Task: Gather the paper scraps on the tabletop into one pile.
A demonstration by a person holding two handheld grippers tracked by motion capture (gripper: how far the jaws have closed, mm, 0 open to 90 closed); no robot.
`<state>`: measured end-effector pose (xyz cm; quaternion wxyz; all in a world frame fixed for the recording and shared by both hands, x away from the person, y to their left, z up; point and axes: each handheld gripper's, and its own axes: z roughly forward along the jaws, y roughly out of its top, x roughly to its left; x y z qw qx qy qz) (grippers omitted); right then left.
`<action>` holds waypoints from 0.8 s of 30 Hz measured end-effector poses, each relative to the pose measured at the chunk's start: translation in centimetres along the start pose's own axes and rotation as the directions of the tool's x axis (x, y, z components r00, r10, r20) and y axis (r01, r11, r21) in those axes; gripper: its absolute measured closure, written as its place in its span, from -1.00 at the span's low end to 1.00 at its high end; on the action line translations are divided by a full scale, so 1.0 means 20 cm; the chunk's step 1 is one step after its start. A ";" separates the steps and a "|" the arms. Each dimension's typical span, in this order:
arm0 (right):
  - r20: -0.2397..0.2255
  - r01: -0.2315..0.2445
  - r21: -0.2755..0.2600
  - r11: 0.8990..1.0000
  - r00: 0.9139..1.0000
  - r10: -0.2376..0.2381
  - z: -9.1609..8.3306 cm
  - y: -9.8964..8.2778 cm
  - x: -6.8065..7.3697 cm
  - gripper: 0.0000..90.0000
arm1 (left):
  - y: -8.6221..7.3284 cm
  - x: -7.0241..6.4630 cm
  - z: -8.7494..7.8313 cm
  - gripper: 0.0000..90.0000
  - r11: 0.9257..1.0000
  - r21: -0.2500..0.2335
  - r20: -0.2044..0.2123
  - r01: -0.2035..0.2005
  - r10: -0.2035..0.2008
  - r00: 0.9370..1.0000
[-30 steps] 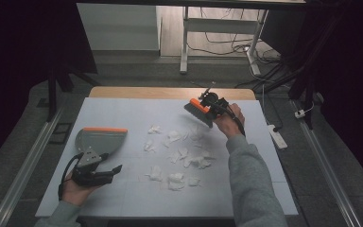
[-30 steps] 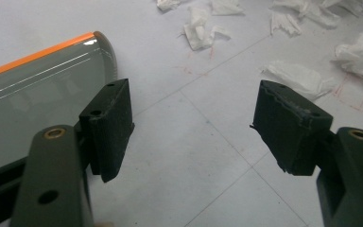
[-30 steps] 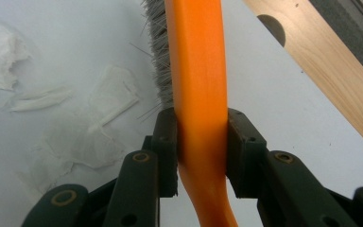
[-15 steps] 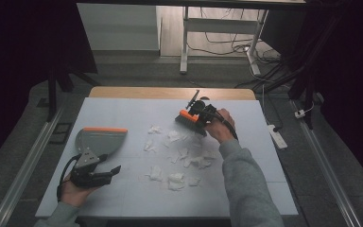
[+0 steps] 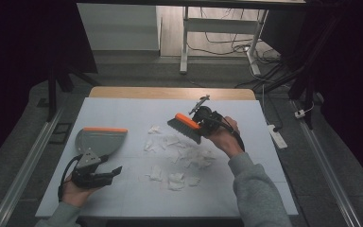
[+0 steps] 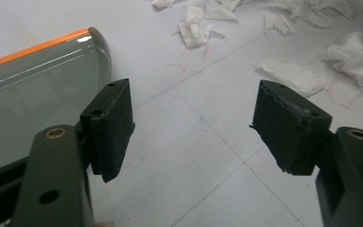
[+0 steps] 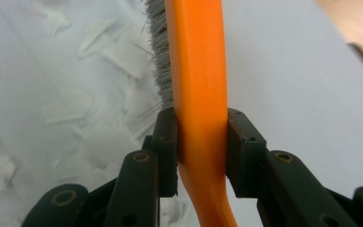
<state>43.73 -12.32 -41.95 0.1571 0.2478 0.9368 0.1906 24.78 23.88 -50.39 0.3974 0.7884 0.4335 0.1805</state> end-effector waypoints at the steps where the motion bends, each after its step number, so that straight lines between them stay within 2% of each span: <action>1: 0.009 -0.005 -0.018 1.000 1.000 0.005 -0.01 0.00 -0.01 0.53 | 0.00 0.00 0.00 -0.32 1.000 0.000 -0.003 0.001 -0.001 1.000; 4: 0.032 -0.022 -0.050 0.998 0.999 0.024 -0.04 0.01 -0.02 0.53 | 0.00 0.00 0.00 -0.32 1.000 -0.001 -0.010 0.004 -0.004 1.000; 7: 0.051 -0.023 -0.054 0.998 0.998 0.026 -0.03 0.04 -0.02 0.53 | 0.00 0.00 0.00 -0.32 1.000 0.000 -0.011 0.004 -0.004 1.000; 11: 0.072 -0.021 -0.054 0.998 0.997 0.025 0.01 0.08 -0.03 0.53 | 0.00 0.01 0.01 -0.32 1.000 0.003 -0.008 0.005 -0.005 1.000; 13: 0.067 -0.016 -0.044 0.999 0.998 0.019 0.05 0.12 -0.04 0.53 | 0.00 0.01 0.01 -0.32 1.000 0.002 -0.008 0.007 -0.007 1.000; 15: 0.075 0.002 -0.025 1.000 0.997 -0.001 0.09 0.16 -0.04 0.53 | -0.01 0.02 0.00 -0.32 1.000 -0.001 -0.008 0.009 -0.009 1.000; 19: 0.061 0.048 0.015 0.999 0.997 -0.049 0.18 0.27 -0.02 0.53 | -0.01 0.02 0.00 -0.32 1.000 -0.009 -0.010 0.016 -0.016 1.000; 24: 0.059 0.107 0.041 0.993 0.992 -0.110 0.26 0.37 0.02 0.53 | -0.01 0.02 0.00 -0.32 1.000 -0.007 -0.005 0.013 -0.013 1.000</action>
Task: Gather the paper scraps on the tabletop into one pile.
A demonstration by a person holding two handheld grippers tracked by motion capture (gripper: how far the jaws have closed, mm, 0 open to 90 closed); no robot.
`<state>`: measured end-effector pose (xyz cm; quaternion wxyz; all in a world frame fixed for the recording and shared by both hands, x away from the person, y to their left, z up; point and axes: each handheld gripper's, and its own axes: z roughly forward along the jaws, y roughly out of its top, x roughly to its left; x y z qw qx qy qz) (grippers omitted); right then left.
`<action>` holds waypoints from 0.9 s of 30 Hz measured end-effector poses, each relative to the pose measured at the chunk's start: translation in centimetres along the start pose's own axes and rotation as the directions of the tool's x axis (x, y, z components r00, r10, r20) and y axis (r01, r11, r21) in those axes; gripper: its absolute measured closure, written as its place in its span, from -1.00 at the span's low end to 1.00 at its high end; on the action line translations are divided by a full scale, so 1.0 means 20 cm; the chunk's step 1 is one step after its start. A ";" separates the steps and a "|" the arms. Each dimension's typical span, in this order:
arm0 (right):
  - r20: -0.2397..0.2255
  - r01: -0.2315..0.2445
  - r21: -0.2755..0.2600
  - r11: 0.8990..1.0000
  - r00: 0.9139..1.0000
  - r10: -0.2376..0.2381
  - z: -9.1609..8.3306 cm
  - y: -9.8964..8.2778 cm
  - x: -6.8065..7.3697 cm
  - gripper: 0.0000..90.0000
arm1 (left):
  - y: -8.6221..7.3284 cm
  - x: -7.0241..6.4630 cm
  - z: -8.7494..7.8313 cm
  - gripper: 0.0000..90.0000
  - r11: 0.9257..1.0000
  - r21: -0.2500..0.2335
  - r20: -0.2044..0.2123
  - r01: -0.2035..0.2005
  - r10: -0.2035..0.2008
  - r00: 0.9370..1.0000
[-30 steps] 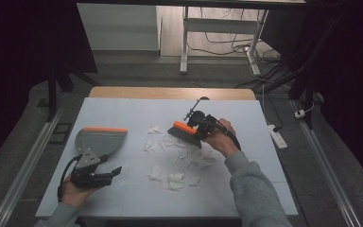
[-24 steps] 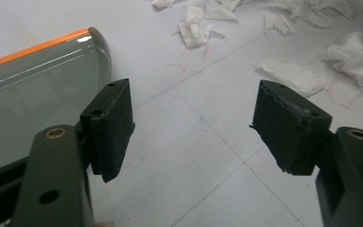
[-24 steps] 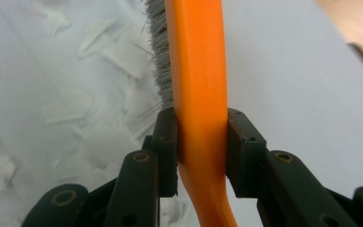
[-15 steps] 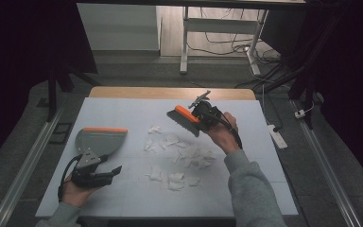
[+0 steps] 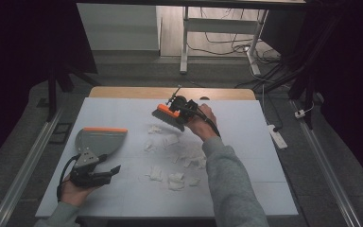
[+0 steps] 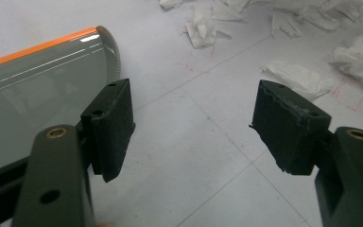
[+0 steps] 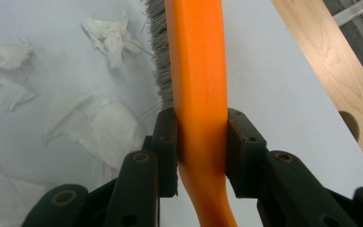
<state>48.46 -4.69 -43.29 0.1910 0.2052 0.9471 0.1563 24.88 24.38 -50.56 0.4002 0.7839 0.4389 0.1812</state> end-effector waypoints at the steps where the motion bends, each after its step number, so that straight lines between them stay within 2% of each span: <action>1: 0.006 0.012 0.011 1.000 1.000 -0.012 0.01 0.02 0.00 0.53 | 0.00 0.00 0.00 -0.32 1.000 0.000 0.001 0.001 -0.001 1.000; 5: 0.022 0.046 0.041 0.998 0.999 -0.047 0.07 0.08 0.01 0.53 | 0.00 0.01 0.00 -0.32 1.000 0.003 0.006 0.002 -0.002 1.000; 6: 0.022 0.040 0.044 0.998 0.999 -0.041 0.08 0.09 0.02 0.53 | 0.00 0.00 0.00 -0.32 1.000 0.003 0.006 -0.001 0.001 1.000; 7: 0.021 0.064 0.041 0.997 0.998 -0.065 0.09 0.10 0.02 0.53 | 0.00 0.00 0.00 -0.32 1.000 0.002 0.007 -0.002 0.002 1.000; 11: 0.026 0.066 0.071 0.995 0.997 -0.068 0.16 0.12 0.01 0.53 | -0.01 0.01 0.00 -0.32 1.000 0.001 0.012 0.005 -0.005 1.000; 12: 0.026 0.084 0.071 0.994 0.996 -0.086 0.18 0.13 0.00 0.53 | -0.01 0.01 0.00 -0.32 1.000 0.001 0.011 0.005 -0.005 1.000; 14: 0.024 0.089 0.079 0.993 0.996 -0.091 0.19 0.13 0.01 0.53 | -0.01 0.01 0.00 -0.32 1.000 0.000 0.010 0.005 -0.005 1.000; 15: 0.009 0.097 0.078 0.992 0.995 -0.098 0.20 0.14 0.02 0.53 | -0.01 0.01 0.00 -0.32 1.000 0.000 0.009 0.004 -0.004 1.000; 17: 0.001 0.152 0.087 0.985 0.988 -0.152 0.19 0.15 0.03 0.53 | -0.01 0.01 0.00 -0.31 1.000 0.003 0.008 0.001 -0.002 1.000; 21: -0.047 0.221 0.103 0.970 0.975 -0.217 0.16 0.13 0.08 0.56 | -0.01 0.01 0.01 -0.31 1.000 0.011 0.012 -0.004 0.004 1.000; 24: -0.090 0.249 0.093 0.964 0.966 -0.241 0.13 0.11 0.13 0.56 | -0.01 0.01 0.01 -0.31 1.000 0.017 0.017 0.000 0.000 1.000; 26: -0.094 0.274 0.088 0.958 0.959 -0.266 0.11 0.08 0.17 0.56 | -0.01 0.01 0.01 -0.31 1.000 0.018 0.017 0.003 -0.003 1.000; 27: -0.085 0.279 0.084 0.957 0.958 -0.272 0.10 0.06 0.19 0.57 | -0.01 0.01 0.01 -0.31 1.000 0.019 0.015 0.002 -0.002 1.000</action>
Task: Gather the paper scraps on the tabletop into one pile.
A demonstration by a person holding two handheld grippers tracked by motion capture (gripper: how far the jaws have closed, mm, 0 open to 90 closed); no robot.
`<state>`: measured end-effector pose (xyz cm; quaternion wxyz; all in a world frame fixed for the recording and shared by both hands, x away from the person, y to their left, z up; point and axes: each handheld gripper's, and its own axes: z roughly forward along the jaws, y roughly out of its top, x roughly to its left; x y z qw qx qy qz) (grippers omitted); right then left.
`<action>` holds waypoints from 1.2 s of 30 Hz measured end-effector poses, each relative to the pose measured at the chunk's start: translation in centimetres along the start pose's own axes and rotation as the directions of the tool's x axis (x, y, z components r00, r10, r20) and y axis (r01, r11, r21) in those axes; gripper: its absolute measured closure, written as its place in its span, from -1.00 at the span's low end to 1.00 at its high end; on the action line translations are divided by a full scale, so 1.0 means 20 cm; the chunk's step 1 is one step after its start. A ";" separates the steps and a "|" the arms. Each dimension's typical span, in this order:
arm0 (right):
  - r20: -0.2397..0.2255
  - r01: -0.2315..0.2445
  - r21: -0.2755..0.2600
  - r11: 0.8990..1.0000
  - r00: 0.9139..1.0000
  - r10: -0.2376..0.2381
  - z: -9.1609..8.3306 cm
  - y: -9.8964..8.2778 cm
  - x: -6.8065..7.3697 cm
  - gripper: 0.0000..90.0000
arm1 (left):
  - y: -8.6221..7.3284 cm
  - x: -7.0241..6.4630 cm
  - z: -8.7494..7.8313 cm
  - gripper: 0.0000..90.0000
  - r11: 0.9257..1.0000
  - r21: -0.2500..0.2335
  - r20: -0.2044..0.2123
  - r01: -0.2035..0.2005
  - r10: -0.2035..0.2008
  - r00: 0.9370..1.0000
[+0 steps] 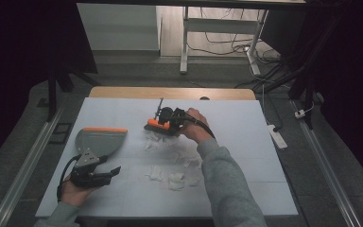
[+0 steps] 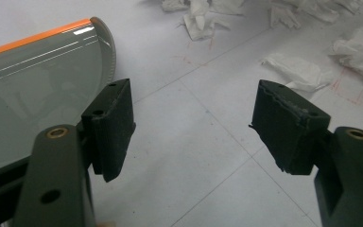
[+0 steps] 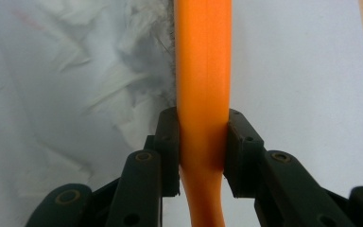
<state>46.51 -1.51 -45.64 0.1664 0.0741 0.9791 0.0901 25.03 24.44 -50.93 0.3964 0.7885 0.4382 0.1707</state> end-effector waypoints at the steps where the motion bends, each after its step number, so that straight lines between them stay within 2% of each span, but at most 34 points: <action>1: -0.009 0.001 -0.005 1.000 1.000 -0.001 -0.01 -0.01 0.02 0.57 | 0.00 0.00 0.00 -0.31 1.000 0.001 0.000 -0.002 0.002 1.000; 4: -0.039 0.039 -0.009 0.999 0.998 -0.039 -0.04 -0.05 0.06 0.57 | 0.00 0.00 0.00 -0.31 1.000 0.002 0.000 -0.004 0.004 1.000; 5: -0.060 0.030 0.005 1.000 0.998 -0.029 -0.06 -0.06 0.08 0.57 | 0.00 0.00 0.00 -0.31 1.000 0.001 -0.001 -0.004 0.004 1.000; 7: -0.080 0.051 0.007 0.999 0.995 -0.051 -0.08 -0.08 0.09 0.56 | 0.00 0.00 0.00 -0.31 1.000 0.004 -0.001 -0.004 0.004 1.000; 8: -0.085 0.067 -0.004 0.998 0.994 -0.067 -0.09 -0.09 0.09 0.56 | 0.00 0.00 0.01 -0.31 1.000 0.006 -0.001 -0.003 0.003 1.000; 11: -0.088 0.008 -0.053 0.999 0.996 -0.013 -0.12 -0.13 0.08 0.56 | 0.00 0.00 0.01 -0.31 1.000 0.006 -0.002 -0.004 0.004 1.000; 14: -0.080 -0.093 -0.117 0.989 0.993 0.084 -0.16 -0.17 0.04 0.56 | 0.00 0.00 0.00 -0.31 1.000 0.004 -0.005 -0.003 0.003 1.000; 17: -0.071 -0.175 -0.177 0.969 0.984 0.164 -0.20 -0.19 0.01 0.56 | 0.00 0.00 0.00 -0.31 1.000 0.003 -0.010 0.000 0.000 1.000; 20: -0.080 -0.247 -0.210 0.946 0.969 0.235 -0.22 -0.21 0.00 0.56 | 0.00 0.01 0.00 -0.31 1.000 0.003 -0.011 0.003 -0.003 1.000; 21: -0.075 -0.248 -0.222 0.943 0.969 0.237 -0.23 -0.21 -0.01 0.56 | 0.00 0.01 0.00 -0.31 1.000 0.002 -0.012 0.004 -0.004 1.000; 23: -0.091 -0.290 -0.241 0.926 0.957 0.276 -0.24 -0.21 0.00 0.56 | 0.00 0.01 0.00 -0.31 1.000 0.003 -0.013 0.005 -0.005 1.000; 26: -0.112 -0.323 -0.266 0.908 0.946 0.304 -0.25 -0.19 0.01 0.56 | 0.00 0.01 0.00 -0.31 1.000 0.003 -0.015 0.006 -0.006 1.000; 29: -0.160 -0.372 -0.290 0.881 0.927 0.339 -0.26 -0.15 0.04 0.56 | 0.00 0.01 0.00 -0.31 1.000 0.003 -0.017 0.007 -0.007 1.000; 32: -0.214 -0.415 -0.296 0.860 0.906 0.364 -0.25 -0.09 0.08 0.56 | 0.00 0.01 0.00 -0.31 1.000 0.002 -0.019 0.008 -0.008 1.000; 34: -0.248 -0.432 -0.303 0.850 0.896 0.368 -0.23 -0.04 0.11 0.56 | 0.00 0.01 0.00 -0.31 1.000 0.003 -0.021 0.008 -0.008 1.000; 35: -0.267 -0.452 -0.304 0.839 0.886 0.380 -0.22 -0.01 0.12 0.56 | 0.00 0.01 0.00 -0.31 1.000 0.005 -0.020 0.007 -0.007 1.000; 36: -0.282 -0.463 -0.313 0.829 0.879 0.384 -0.20 0.01 0.13 0.56 | 0.00 0.01 0.00 -0.31 1.000 0.007 -0.020 0.005 -0.005 1.000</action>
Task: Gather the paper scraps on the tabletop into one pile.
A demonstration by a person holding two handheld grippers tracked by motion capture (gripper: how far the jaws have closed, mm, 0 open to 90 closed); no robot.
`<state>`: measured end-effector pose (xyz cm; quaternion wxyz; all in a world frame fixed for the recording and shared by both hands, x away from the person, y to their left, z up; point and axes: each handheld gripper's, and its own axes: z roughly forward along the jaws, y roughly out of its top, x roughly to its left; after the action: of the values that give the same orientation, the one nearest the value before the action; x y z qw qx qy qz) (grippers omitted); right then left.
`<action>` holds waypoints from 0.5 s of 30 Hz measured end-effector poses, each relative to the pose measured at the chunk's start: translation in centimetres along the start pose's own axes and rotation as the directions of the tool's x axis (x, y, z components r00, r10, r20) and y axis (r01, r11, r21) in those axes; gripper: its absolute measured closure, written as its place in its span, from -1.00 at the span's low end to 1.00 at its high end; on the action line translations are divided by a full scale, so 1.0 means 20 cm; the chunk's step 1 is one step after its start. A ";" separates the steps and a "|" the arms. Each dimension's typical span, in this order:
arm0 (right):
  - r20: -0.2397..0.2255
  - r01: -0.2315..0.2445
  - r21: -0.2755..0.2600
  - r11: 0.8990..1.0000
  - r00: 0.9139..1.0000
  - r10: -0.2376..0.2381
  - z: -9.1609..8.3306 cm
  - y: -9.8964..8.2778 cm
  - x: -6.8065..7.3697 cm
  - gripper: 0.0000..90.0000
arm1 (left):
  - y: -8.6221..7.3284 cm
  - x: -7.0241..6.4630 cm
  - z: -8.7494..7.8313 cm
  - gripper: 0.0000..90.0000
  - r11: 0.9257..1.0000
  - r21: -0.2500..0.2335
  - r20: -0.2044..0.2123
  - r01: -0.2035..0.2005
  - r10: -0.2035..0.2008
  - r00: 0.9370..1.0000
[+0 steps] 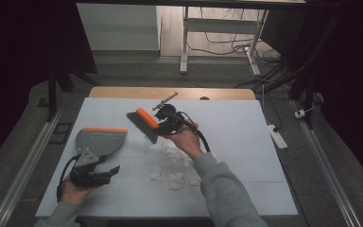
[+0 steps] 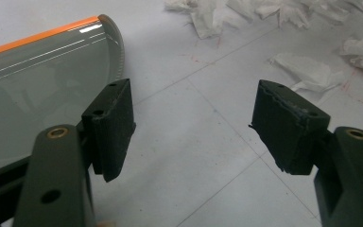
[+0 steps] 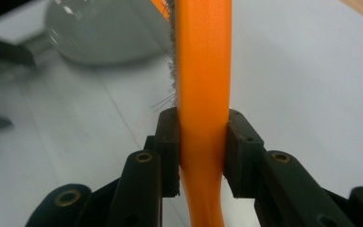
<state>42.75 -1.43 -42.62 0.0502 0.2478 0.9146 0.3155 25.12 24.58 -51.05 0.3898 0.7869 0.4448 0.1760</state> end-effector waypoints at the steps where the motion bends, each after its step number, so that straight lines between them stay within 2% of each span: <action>1: -0.014 -0.016 -0.008 1.000 1.000 0.016 0.03 0.02 0.01 0.56 | 0.00 0.00 0.00 -0.31 1.000 0.000 0.000 -0.001 0.001 1.000; 4: -0.032 -0.063 -0.019 0.998 0.998 0.063 0.13 0.06 0.04 0.56 | 0.00 0.00 0.00 -0.31 1.000 -0.003 -0.002 0.001 -0.001 1.000; 5: -0.054 -0.102 -0.019 0.995 0.993 0.101 0.17 0.07 0.04 0.56 | 0.00 0.00 0.00 -0.31 1.000 -0.004 -0.002 -0.001 0.000 1.000; 7: -0.084 -0.147 -0.007 0.989 0.986 0.146 0.24 0.07 0.03 0.56 | 0.00 0.01 0.00 -0.31 1.000 -0.005 -0.003 0.003 -0.003 1.000; 11: -0.077 -0.201 0.039 0.979 0.976 0.204 0.33 0.04 -0.01 0.56 | 0.00 0.01 0.00 -0.31 1.000 -0.004 -0.002 0.000 0.000 1.000; 13: -0.035 -0.224 0.055 0.973 0.974 0.226 0.34 0.02 -0.04 0.56 | 0.00 0.00 0.00 -0.31 1.000 -0.002 -0.002 -0.006 0.006 1.000; 15: -0.032 -0.276 0.066 0.959 0.960 0.279 0.32 -0.02 -0.09 0.56 | 0.00 0.00 0.00 -0.31 1.000 -0.002 -0.001 -0.007 0.007 1.000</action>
<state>45.69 0.86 -48.04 -0.0209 0.3684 0.8809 0.2963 25.10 24.67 -51.07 0.3897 0.7879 0.4423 0.1782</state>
